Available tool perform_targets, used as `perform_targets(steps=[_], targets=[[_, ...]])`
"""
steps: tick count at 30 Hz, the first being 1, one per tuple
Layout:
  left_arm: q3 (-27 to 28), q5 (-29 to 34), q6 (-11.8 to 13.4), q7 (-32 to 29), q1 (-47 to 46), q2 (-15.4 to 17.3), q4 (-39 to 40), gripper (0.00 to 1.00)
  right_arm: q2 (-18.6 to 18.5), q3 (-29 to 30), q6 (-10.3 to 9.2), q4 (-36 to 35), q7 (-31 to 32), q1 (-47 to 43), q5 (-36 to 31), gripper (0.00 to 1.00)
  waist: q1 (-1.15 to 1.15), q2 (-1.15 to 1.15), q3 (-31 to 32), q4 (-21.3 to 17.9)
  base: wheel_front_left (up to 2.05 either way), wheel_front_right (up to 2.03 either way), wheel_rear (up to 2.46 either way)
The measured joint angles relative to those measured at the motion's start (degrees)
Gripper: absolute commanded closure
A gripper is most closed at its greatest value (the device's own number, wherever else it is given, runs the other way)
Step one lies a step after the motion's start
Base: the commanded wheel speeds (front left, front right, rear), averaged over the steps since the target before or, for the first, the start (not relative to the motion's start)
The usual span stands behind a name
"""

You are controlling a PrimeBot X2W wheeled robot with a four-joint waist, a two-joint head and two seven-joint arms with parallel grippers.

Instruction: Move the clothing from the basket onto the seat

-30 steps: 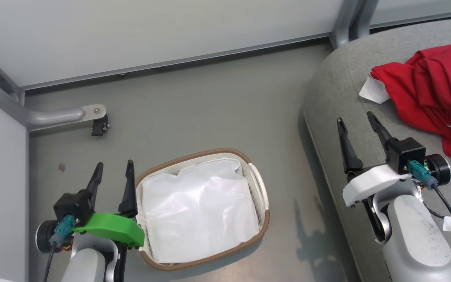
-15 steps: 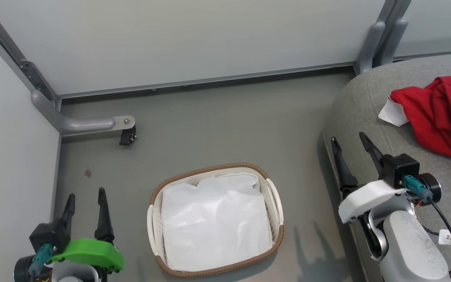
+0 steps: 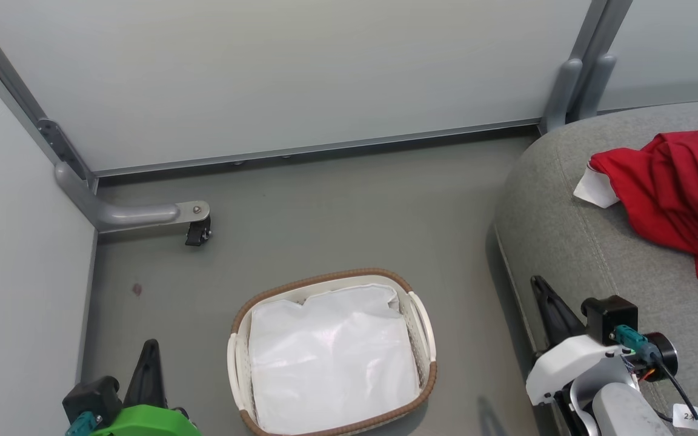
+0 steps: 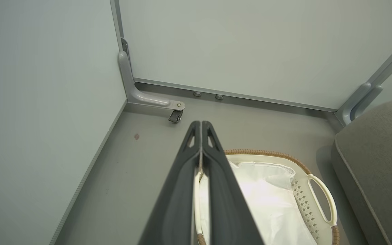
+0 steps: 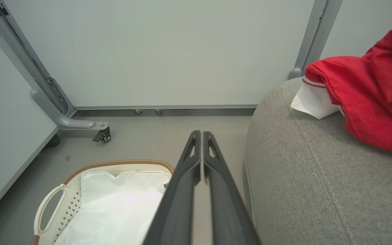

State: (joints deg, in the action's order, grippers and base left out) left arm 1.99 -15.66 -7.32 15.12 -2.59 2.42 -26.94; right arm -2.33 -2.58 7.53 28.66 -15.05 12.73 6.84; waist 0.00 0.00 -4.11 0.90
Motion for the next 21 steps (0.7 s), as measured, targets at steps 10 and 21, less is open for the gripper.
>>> perform_targets(steps=[10, 21], targets=[[0.47, -9.36, 0.00, -2.99, 0.03, -0.07, 0.79, 1.00, 0.10, 1.22, 0.00, -0.90, 2.99, -0.70, 10.26, 1.00, 0.00, 0.00, 0.31, -0.06, 0.00, 0.00, 0.00], [1.11, -19.52, 0.00, -5.73, 0.01, -0.05, 2.65, 1.00, 0.09, 2.19, 0.00, -3.10, 5.61, -1.66, 21.65, 1.00, 0.00, 0.00, 0.65, -0.15, 0.00, 0.00, 0.00]])
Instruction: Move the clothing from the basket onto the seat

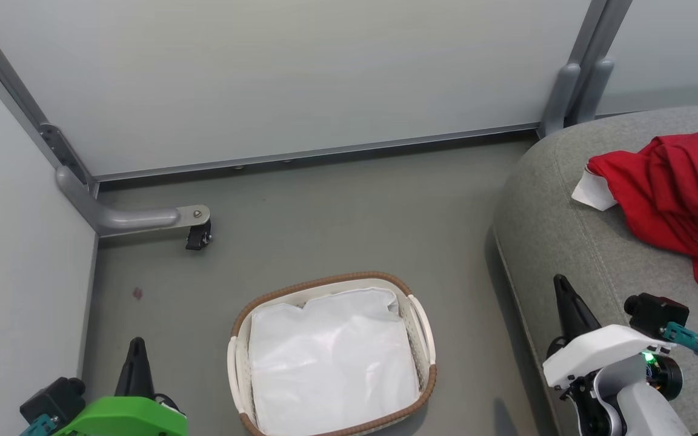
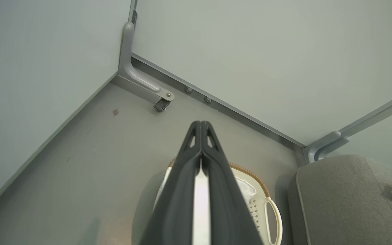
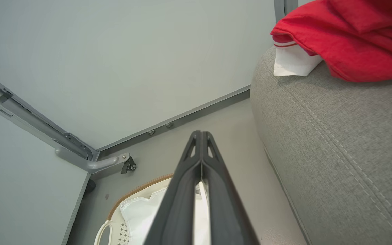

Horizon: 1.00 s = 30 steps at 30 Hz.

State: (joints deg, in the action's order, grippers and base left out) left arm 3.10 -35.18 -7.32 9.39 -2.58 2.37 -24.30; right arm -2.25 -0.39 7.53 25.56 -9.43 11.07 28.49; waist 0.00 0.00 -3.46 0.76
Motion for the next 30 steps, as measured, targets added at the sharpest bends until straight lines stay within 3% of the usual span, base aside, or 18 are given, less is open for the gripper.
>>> perform_targets(steps=[30], targets=[[1.20, -22.03, 0.00, -6.11, -0.79, 0.07, 3.91, 1.00, -0.13, 2.69, 0.00, -4.47, 6.19, -1.93, 24.68, 1.00, 0.00, 0.00, 0.93, -0.22, 0.00, 0.00, 0.00]])
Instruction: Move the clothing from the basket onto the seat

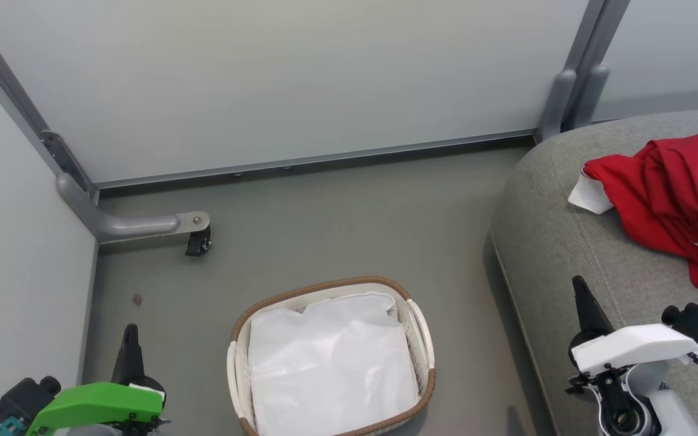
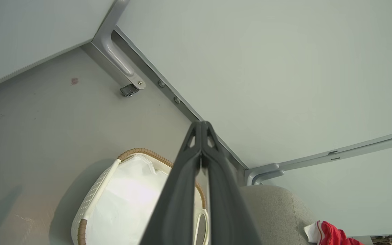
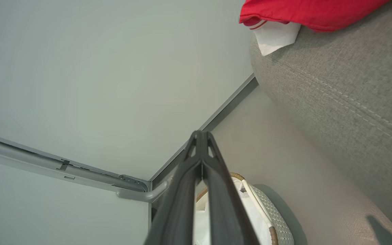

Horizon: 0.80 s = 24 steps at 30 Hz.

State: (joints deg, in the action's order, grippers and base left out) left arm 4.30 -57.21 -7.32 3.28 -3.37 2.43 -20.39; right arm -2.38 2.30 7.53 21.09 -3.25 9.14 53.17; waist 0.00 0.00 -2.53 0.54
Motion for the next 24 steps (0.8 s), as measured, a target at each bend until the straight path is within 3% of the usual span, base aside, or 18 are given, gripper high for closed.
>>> perform_targets(steps=[24], targets=[[0.92, -13.63, 0.00, -3.80, -1.03, 0.04, 2.44, 1.00, -0.12, 1.62, -0.01, -2.69, 3.76, -0.87, 15.14, 1.00, 0.00, 0.00, 0.74, -0.17, 0.00, 0.00, 0.00]])
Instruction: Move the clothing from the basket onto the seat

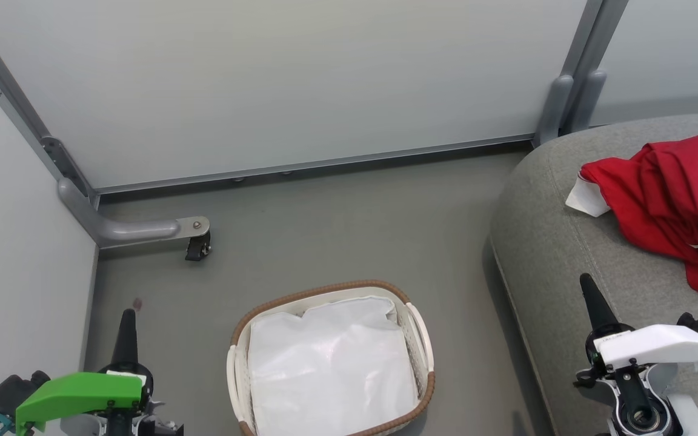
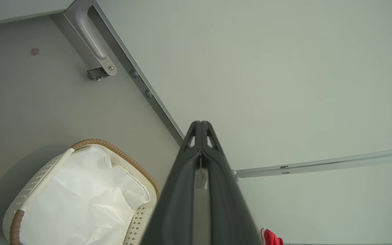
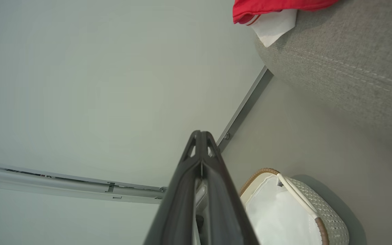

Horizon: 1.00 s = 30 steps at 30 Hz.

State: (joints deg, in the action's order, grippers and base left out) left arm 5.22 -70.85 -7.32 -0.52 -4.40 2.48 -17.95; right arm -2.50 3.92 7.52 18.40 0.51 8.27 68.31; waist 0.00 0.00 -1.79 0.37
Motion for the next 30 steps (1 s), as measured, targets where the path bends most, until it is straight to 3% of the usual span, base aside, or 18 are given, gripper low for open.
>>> perform_targets(steps=[30], targets=[[0.75, -13.86, 0.00, -3.96, -1.01, 0.12, 2.55, 1.00, -0.13, 1.66, -0.02, -2.85, 3.99, -1.05, 15.49, 1.00, 0.00, 0.00, 0.97, -0.22, 0.00, 0.00, 0.00]])
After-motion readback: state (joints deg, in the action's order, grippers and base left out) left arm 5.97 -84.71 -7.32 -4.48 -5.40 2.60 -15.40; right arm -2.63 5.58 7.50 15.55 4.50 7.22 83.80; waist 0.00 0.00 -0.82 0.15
